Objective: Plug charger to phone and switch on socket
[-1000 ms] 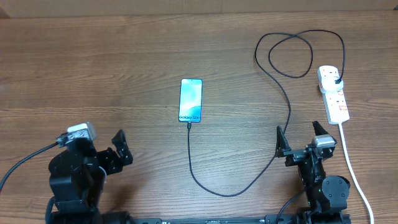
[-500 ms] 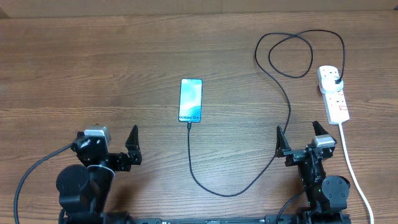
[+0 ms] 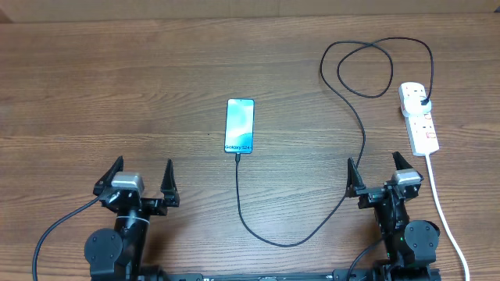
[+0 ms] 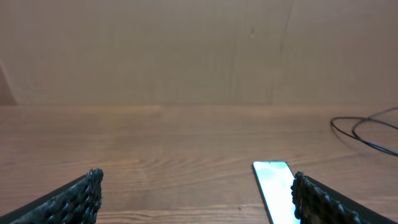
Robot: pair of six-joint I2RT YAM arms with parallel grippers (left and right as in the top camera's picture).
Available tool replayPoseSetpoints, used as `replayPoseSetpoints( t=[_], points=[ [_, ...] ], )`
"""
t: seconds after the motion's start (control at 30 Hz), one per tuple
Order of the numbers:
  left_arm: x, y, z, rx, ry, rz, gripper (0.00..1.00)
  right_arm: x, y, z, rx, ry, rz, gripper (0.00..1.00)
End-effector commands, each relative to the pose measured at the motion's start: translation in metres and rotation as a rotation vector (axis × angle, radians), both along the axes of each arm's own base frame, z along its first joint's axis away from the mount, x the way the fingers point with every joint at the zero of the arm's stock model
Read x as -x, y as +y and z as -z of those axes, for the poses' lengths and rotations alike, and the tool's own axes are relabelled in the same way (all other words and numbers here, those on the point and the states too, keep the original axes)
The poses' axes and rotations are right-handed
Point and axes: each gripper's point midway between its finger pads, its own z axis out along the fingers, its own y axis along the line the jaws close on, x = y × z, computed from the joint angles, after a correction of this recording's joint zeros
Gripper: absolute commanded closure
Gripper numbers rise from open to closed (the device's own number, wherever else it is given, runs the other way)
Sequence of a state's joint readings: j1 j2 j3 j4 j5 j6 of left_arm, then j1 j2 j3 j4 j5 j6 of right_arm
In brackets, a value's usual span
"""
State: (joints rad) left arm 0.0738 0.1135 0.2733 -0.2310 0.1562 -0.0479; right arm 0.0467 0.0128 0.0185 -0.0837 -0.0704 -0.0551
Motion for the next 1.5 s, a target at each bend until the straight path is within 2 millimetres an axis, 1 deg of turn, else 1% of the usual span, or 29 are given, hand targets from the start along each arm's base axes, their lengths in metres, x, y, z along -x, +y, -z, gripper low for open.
replayPoseSetpoints(
  t=[0.0, 0.27, 0.37, 0.57, 0.7, 0.8, 0.93, 1.07, 1.27, 1.47],
  points=[
    [0.001, 0.014, -0.009, -0.02, -0.076, -0.08, 0.0, 0.0, -0.001, 0.002, -0.005, -0.002, 0.005, 0.0],
    [0.004, 0.033, -0.019, -0.011, -0.133, -0.193, 0.0, 0.0, -0.001, 0.002, -0.005, -0.002, 0.005, 0.0],
    [0.005, 0.035, -0.017, -0.01, -0.162, -0.204, 0.0, 0.0, -0.001, 0.002, -0.005, -0.002, 0.005, 0.0],
    [0.0, 0.035, -0.016, 0.019, -0.252, -0.201, 0.0, 0.0, -0.001, 0.002, -0.005, -0.002, 0.005, 0.0],
    [-0.001, 0.039, -0.016, 0.022, -0.298, -0.225, 0.0, 0.0, -0.001, 0.002, -0.005, -0.002, 0.005, 0.0],
    [0.001, 0.057, -0.01, 0.051, -0.323, -0.326, 0.0, 0.0, -0.001, 0.002, -0.005, -0.002, 0.005, 0.0],
    [0.004, 0.067, -0.011, 0.065, -0.327, -0.387, 0.0, 0.0, -0.001, 0.002, -0.005, -0.002, 0.005, 0.0],
    [0.003, 0.072, 0.002, 0.06, -0.276, -0.419, 0.0, 0.0, -0.001, 0.002, -0.005, -0.002, 0.005, 0.0],
    [-0.001, 0.072, 0.025, 0.044, -0.177, -0.418, 0.0, 0.0, -0.001, 0.002, -0.005, -0.002, 0.005, 0.0],
    [-0.007, 0.055, 0.044, -0.075, -0.088, -0.315, 0.0, 0.0, -0.001, 0.002, -0.005, -0.002, 0.005, 0.0]
  ],
)
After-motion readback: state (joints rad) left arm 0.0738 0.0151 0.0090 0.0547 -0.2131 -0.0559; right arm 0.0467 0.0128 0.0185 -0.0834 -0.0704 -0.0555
